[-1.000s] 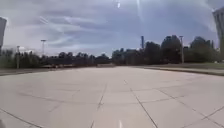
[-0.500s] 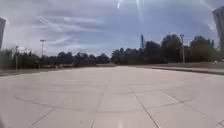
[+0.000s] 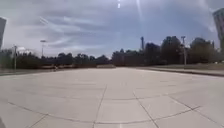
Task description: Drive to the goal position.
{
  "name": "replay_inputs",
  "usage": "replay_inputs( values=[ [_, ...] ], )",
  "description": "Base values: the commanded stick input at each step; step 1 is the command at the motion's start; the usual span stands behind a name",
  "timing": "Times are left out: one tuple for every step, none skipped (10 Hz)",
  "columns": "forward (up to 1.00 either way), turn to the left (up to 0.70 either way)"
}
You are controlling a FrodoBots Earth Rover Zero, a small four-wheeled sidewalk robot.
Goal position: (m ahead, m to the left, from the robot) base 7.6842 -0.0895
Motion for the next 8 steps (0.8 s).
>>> replay_inputs(
  values=[
    [0.50, 0.00],
    [0.50, 0.00],
    [0.50, 0.00],
    [0.50, 0.00],
    [0.50, 0.00],
    [0.50, 0.00],
    [0.50, 0.00],
    [0.50, 0.00]
  ],
)
